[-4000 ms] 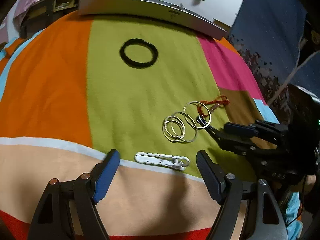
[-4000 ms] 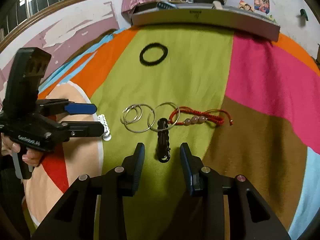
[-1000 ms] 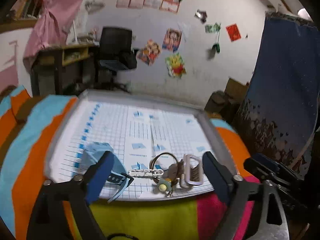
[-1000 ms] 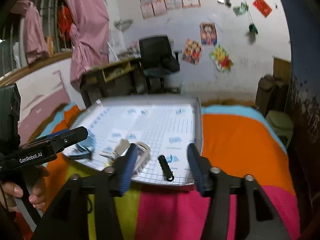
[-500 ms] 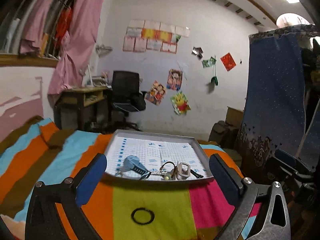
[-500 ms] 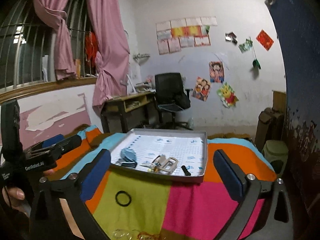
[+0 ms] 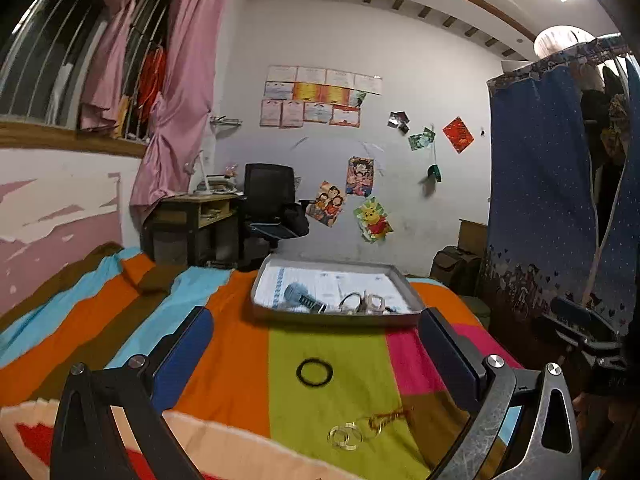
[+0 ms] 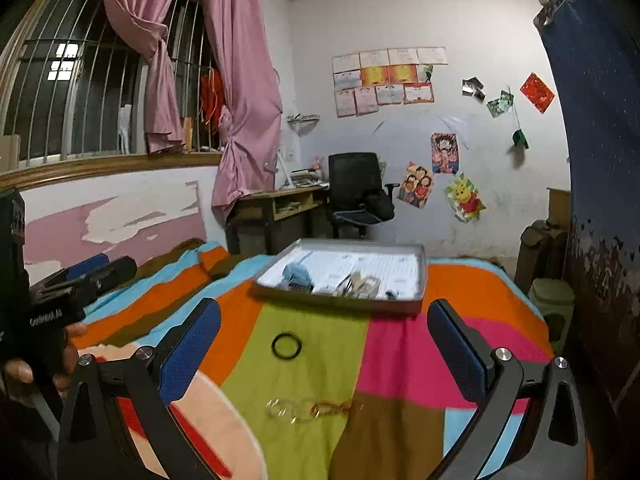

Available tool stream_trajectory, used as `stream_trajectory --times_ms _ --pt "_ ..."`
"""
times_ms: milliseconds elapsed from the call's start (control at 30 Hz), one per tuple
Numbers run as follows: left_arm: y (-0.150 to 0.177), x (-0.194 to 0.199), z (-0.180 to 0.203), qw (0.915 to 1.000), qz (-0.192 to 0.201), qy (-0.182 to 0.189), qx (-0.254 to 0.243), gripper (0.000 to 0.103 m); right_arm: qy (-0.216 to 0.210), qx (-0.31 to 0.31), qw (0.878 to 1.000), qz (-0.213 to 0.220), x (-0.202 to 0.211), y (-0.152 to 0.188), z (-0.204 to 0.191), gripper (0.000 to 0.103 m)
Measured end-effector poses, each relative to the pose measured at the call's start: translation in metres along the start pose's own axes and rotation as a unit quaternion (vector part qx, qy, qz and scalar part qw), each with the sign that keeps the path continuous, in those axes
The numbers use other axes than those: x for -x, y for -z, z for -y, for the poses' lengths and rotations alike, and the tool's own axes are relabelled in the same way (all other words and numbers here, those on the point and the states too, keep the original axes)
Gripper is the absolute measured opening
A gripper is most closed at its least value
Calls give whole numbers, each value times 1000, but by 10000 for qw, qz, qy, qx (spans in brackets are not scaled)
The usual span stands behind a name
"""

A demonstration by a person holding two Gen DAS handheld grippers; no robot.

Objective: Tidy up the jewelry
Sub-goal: 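Withdraw both tools from the tray back over the bed cover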

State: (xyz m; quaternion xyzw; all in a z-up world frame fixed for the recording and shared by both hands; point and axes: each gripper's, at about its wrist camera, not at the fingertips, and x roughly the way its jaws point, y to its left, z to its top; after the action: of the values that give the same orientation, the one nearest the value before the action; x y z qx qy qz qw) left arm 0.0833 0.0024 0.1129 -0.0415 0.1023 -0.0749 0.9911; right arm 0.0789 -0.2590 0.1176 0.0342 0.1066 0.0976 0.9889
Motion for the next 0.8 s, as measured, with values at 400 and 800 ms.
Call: stream_trajectory --times_ms 400,800 --pt "52 24 -14 9989 -399 -231 88 103 293 -59 9994 -156 25 52 -7 102" --pt "76 19 -20 9971 -645 -387 138 103 262 -90 9980 -567 13 82 -14 102"
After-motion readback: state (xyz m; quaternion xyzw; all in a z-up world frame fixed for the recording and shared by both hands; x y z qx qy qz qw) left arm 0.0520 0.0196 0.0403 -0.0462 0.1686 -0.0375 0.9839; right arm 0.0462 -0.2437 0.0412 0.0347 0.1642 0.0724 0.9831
